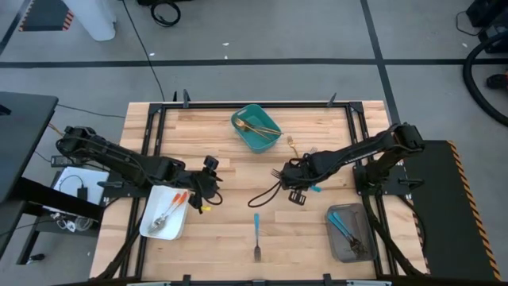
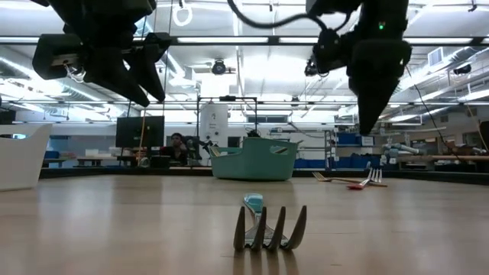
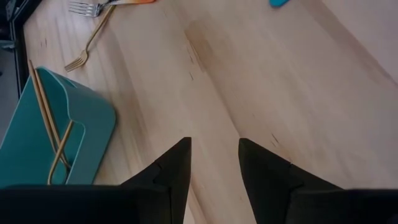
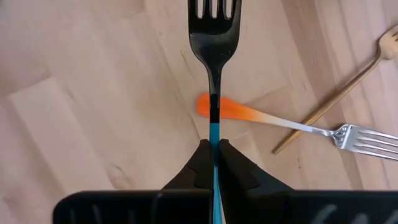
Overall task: Sort silverware by color (type)
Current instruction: Put the blue fork into the black bin
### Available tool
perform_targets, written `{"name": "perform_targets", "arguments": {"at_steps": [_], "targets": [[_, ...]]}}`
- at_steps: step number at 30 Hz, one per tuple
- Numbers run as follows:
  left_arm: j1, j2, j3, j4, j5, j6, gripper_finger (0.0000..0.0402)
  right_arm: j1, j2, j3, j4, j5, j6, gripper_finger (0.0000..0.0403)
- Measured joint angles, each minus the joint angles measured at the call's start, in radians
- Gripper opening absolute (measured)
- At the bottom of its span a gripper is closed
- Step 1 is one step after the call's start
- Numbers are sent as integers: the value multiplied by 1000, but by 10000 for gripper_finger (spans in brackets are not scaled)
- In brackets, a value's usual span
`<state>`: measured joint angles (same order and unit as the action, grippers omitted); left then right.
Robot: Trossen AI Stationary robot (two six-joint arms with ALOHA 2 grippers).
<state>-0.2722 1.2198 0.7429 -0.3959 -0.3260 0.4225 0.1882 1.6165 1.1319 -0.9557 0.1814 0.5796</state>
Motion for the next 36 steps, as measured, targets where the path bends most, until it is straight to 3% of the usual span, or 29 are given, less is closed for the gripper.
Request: {"name": "perform_targets", "arguments": {"at_steps": [14, 20, 36], "targets": [[0, 1, 0, 1, 0, 10, 142, 92, 0, 78, -156, 27, 189, 9], [1, 1, 0, 7, 0, 99, 142, 143, -9, 78, -174, 27, 316, 9], [57, 1, 0, 59, 37, 177, 142, 296, -141, 79, -271, 44, 632, 9]]}}
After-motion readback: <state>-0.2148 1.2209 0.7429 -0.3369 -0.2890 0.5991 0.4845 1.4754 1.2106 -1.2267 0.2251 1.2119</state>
